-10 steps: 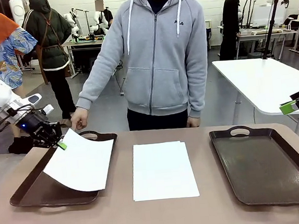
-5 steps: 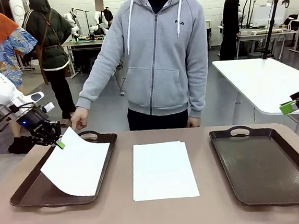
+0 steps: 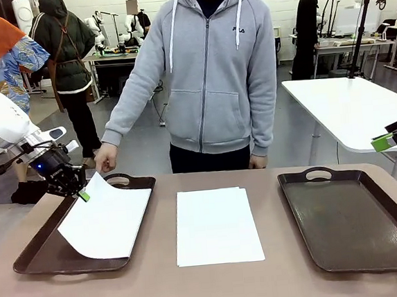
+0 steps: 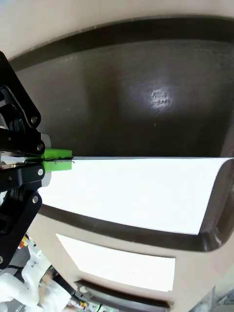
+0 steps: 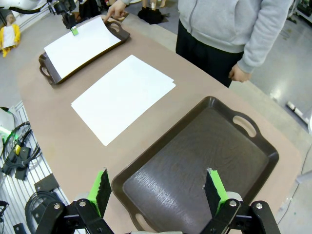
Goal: Sort the A4 documents.
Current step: Place the A4 Paper in the designated Handle tray.
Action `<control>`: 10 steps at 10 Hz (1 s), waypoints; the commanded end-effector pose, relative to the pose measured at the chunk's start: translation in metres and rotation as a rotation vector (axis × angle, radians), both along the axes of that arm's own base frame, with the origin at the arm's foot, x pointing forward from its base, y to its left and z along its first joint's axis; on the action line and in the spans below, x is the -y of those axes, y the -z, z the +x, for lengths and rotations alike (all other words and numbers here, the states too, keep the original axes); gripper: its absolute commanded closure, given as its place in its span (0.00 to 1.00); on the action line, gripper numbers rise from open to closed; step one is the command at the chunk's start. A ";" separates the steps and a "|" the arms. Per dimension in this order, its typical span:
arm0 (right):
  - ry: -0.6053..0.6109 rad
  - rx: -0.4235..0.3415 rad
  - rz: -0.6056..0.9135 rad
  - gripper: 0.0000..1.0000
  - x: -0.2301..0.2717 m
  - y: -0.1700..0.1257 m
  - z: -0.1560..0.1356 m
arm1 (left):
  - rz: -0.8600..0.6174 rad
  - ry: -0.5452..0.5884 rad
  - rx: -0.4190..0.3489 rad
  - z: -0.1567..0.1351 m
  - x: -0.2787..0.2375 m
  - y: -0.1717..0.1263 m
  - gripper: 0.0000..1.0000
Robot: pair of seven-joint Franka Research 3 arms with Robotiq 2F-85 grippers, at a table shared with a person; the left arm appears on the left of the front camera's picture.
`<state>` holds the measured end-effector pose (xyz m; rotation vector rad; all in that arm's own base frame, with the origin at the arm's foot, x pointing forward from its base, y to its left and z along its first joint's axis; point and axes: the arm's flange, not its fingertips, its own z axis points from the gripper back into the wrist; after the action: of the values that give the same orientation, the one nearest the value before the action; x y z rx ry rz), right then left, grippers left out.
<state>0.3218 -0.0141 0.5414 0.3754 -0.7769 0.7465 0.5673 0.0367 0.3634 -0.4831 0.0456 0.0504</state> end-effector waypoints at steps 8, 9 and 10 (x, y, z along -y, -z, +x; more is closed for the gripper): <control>-0.006 -0.004 0.011 0.00 0.000 0.002 0.002 | 0.156 -0.017 0.014 0.004 0.000 -0.014 0.20; -0.006 -0.004 0.011 0.00 0.000 0.002 0.002 | 0.176 -0.019 0.016 0.004 0.000 -0.015 0.38; -0.006 -0.004 0.011 0.00 0.000 0.002 0.002 | 0.184 -0.025 0.021 0.003 0.000 -0.018 0.00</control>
<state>0.3218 -0.0141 0.5414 0.3754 -0.7769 0.7464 0.5720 0.0406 0.3745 -0.3498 0.0207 0.0474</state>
